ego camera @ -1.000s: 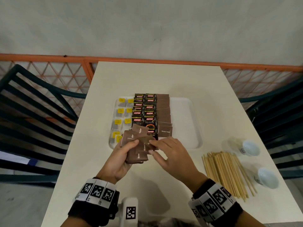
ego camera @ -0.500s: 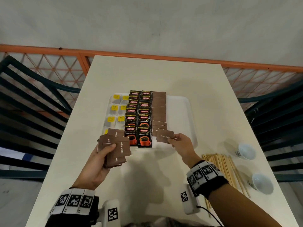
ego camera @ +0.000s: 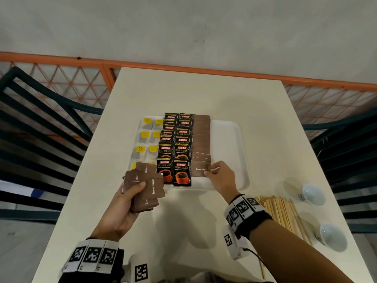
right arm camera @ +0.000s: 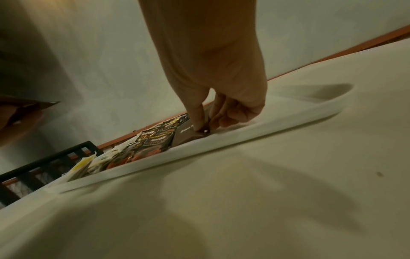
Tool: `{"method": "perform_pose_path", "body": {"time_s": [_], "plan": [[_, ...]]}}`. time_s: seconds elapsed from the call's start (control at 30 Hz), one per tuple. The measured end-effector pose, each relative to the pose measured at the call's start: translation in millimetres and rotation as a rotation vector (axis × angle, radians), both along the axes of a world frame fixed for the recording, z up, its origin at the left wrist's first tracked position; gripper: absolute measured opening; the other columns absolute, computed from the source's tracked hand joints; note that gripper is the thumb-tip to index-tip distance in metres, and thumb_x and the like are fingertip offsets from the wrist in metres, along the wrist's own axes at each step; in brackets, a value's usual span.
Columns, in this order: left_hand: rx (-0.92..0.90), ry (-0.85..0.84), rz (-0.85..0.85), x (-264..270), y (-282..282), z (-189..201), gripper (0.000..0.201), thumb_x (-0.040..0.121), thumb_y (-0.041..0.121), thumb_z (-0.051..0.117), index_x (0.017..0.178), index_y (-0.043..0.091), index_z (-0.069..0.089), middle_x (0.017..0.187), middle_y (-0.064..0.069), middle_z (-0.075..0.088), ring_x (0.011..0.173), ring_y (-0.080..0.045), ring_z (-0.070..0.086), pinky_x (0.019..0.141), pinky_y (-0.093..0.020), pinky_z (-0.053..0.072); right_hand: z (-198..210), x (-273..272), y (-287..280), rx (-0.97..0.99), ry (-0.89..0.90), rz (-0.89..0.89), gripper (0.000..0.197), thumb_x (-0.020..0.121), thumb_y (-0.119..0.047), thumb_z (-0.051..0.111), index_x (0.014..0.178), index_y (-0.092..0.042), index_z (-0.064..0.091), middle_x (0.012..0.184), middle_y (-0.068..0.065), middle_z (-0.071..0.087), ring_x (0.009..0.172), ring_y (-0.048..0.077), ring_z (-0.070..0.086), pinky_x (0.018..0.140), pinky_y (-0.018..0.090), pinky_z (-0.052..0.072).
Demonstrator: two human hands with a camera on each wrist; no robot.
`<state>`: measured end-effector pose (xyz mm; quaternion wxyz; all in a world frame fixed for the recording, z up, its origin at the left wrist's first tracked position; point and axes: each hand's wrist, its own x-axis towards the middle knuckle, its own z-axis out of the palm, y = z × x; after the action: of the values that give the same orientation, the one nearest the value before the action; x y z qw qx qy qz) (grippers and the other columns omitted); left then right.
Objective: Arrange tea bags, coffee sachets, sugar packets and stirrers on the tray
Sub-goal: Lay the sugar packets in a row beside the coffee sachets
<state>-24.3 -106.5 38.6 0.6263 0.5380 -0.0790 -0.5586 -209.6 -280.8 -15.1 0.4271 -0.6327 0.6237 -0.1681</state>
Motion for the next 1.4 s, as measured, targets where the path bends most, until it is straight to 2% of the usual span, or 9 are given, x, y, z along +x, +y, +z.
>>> {"method": "perform_pose_path", "body": {"time_s": [0.2, 0.37, 0.5, 0.63, 0.77, 0.87, 1.07, 1.23, 1.4], "plan": [[0.018, -0.002, -0.031, -10.5, -14.9, 3.4, 0.023, 0.091, 0.008, 0.048, 0.110, 0.016, 0.057, 0.078, 0.000, 0.074, 0.062, -0.013, 0.069, 0.043, -0.025, 0.051, 24.2, 9.3, 14.3, -0.097, 0.005, 0.068, 0.022, 0.088, -0.029, 0.060, 0.100, -0.013, 0.052, 0.085, -0.002, 0.055, 0.075, 0.011, 0.052, 0.061, 0.015, 0.036], [-0.015, -0.033, -0.068, -23.5, -28.5, 8.0, 0.035, 0.089, 0.007, 0.049, 0.124, 0.010, 0.052, 0.082, -0.002, 0.073, 0.065, -0.015, 0.069, 0.044, -0.028, 0.051, 66.2, 26.6, 52.2, 0.180, -0.306, 0.350, 0.030, 0.088, -0.044, 0.054, 0.089, -0.015, 0.059, 0.076, -0.005, 0.062, 0.062, 0.005, 0.056, 0.055, 0.013, 0.041], [-0.049, -0.027, -0.083, -28.7, -32.9, 10.7, 0.042, 0.080, 0.012, 0.057, 0.122, 0.010, 0.054, 0.087, -0.003, 0.073, 0.069, -0.017, 0.070, 0.045, -0.029, 0.052, 68.6, 27.3, 57.7, 0.249, -0.442, 0.309, 0.016, 0.083, -0.022, 0.068, 0.092, -0.011, 0.060, 0.083, 0.001, 0.066, 0.060, 0.007, 0.057, 0.049, 0.018, 0.045], [-0.052, -0.039, -0.100, -29.7, -33.4, 10.0, 0.040, 0.077, 0.014, 0.058, 0.117, 0.015, 0.055, 0.086, -0.001, 0.073, 0.068, -0.015, 0.069, 0.044, -0.029, 0.051, 69.9, 20.2, 53.9, 0.252, -0.488, 0.241, 0.016, 0.087, -0.015, 0.063, 0.099, -0.006, 0.059, 0.086, 0.007, 0.065, 0.055, 0.011, 0.059, 0.049, 0.018, 0.046], [-0.024, -0.028, -0.085, -29.2, -32.2, 3.0, 0.026, 0.086, 0.008, 0.055, 0.109, 0.018, 0.057, 0.082, 0.000, 0.073, 0.066, -0.015, 0.070, 0.044, -0.028, 0.051, 67.2, 10.9, 49.0, 0.259, -0.559, 0.143, 0.006, 0.088, -0.008, 0.059, 0.090, -0.012, 0.055, 0.081, -0.001, 0.064, 0.058, -0.003, 0.058, 0.048, 0.007, 0.040], [-0.016, -0.032, -0.112, -29.4, -32.1, 1.4, 0.024, 0.090, 0.008, 0.051, 0.111, 0.018, 0.055, 0.081, -0.004, 0.075, 0.069, -0.016, 0.071, 0.047, -0.027, 0.053, 61.1, 4.3, 43.0, 0.320, -0.635, 0.047, 0.014, 0.090, -0.006, 0.056, 0.101, -0.014, 0.053, 0.085, -0.001, 0.062, 0.063, 0.003, 0.055, 0.049, 0.011, 0.039], [-0.001, -0.011, -0.097, -20.4, -29.0, -0.3, 0.036, 0.088, 0.011, 0.052, 0.125, 0.011, 0.053, 0.095, -0.013, 0.073, 0.079, -0.021, 0.071, 0.051, -0.029, 0.054, 35.7, -15.3, 21.1, 0.356, -0.505, -0.051, 0.018, 0.089, -0.001, 0.054, 0.105, -0.009, 0.052, 0.103, 0.013, 0.064, 0.086, 0.022, 0.064, 0.071, 0.028, 0.055], [0.016, 0.001, -0.068, -14.4, -24.0, -6.4, 0.041, 0.086, 0.012, 0.053, 0.126, 0.010, 0.052, 0.093, -0.013, 0.073, 0.077, -0.021, 0.071, 0.051, -0.029, 0.054, 15.2, -19.3, 9.8, 0.165, -0.142, 0.075, 0.022, 0.077, -0.014, 0.071, 0.080, -0.020, 0.050, 0.075, -0.002, 0.055, 0.069, 0.014, 0.049, 0.064, 0.021, 0.040], [0.007, 0.002, -0.089, -16.0, -23.7, -8.4, 0.034, 0.089, 0.010, 0.050, 0.122, 0.008, 0.055, 0.090, -0.012, 0.074, 0.075, -0.019, 0.071, 0.049, -0.027, 0.053, 7.4, -7.8, 10.2, 0.068, -0.041, 0.138, 0.019, 0.079, -0.019, 0.071, 0.090, -0.013, 0.055, 0.087, 0.006, 0.063, 0.080, 0.017, 0.053, 0.066, 0.019, 0.041]]}}
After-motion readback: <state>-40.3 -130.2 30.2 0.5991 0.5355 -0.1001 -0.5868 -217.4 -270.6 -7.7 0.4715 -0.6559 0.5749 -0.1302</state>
